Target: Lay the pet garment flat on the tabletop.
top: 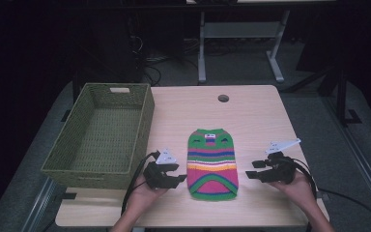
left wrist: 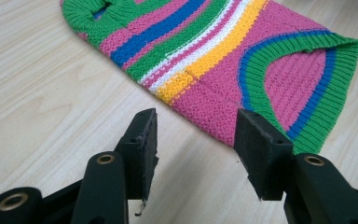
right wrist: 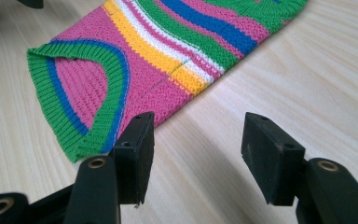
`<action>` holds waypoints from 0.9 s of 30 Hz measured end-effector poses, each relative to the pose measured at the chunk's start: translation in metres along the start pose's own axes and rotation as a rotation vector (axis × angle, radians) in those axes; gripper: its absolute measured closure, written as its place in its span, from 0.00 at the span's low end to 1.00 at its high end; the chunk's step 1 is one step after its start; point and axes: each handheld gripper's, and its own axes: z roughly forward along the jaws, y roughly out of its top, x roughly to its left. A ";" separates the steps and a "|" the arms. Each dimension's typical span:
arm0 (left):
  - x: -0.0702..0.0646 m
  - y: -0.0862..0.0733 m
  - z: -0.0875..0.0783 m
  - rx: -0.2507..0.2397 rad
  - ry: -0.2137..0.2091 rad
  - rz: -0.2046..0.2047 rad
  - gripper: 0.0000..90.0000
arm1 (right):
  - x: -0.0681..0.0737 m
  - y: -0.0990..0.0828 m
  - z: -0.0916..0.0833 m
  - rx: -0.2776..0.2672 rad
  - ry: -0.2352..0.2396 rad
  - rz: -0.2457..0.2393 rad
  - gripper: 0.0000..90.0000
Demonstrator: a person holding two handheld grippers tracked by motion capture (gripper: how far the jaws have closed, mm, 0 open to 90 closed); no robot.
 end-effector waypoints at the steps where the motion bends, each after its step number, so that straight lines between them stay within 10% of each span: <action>1: 0.000 -0.001 -0.001 0.000 -0.001 0.002 0.54 | 0.000 -0.002 -0.001 -0.003 -0.002 -0.002 0.48; 27: -0.009 -0.024 -0.014 -0.002 -0.021 -0.038 0.32 | 0.000 -0.038 -0.023 -0.050 -0.022 0.034 0.39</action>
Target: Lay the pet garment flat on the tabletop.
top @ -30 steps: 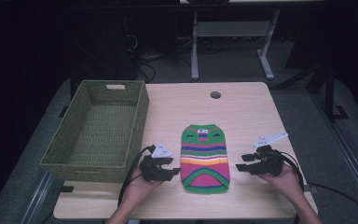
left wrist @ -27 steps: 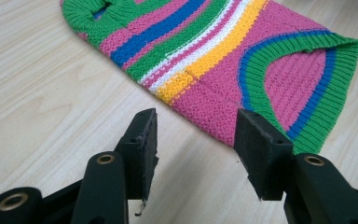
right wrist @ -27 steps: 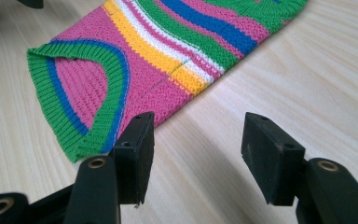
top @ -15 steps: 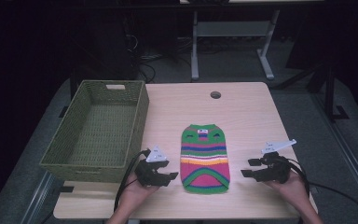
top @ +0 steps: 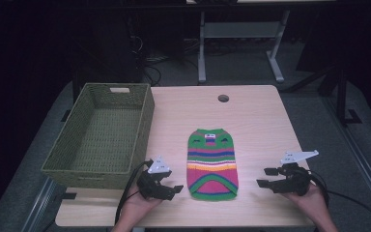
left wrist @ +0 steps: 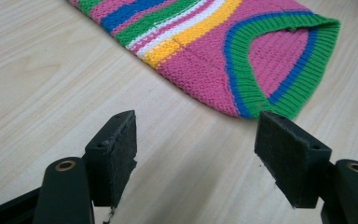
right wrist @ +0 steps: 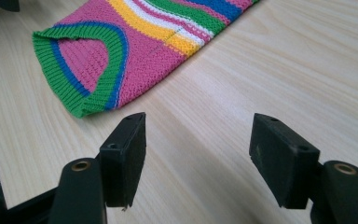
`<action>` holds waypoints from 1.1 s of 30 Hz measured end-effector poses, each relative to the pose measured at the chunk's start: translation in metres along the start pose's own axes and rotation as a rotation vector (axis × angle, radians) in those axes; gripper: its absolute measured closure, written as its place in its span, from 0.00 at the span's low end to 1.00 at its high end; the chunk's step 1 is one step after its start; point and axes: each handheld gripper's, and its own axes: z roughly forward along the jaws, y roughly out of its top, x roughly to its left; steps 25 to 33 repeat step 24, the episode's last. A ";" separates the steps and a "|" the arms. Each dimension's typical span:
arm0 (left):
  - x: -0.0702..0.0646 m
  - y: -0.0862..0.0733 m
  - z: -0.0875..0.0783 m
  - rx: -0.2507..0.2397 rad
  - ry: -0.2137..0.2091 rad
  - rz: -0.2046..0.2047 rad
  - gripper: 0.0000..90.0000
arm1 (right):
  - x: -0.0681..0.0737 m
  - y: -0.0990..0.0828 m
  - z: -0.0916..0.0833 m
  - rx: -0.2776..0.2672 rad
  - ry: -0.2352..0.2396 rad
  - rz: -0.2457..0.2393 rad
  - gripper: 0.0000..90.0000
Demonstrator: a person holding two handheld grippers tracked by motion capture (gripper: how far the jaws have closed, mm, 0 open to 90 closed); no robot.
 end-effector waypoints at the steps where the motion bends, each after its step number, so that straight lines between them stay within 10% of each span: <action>1: -0.001 -0.001 -0.001 0.002 0.000 0.000 0.32 | -0.001 -0.002 -0.002 -0.006 -0.001 0.006 0.39; 33: -0.015 -0.020 -0.019 -0.050 0.000 -0.017 0.25 | 0.014 -0.042 -0.027 -0.097 -0.058 0.016 0.31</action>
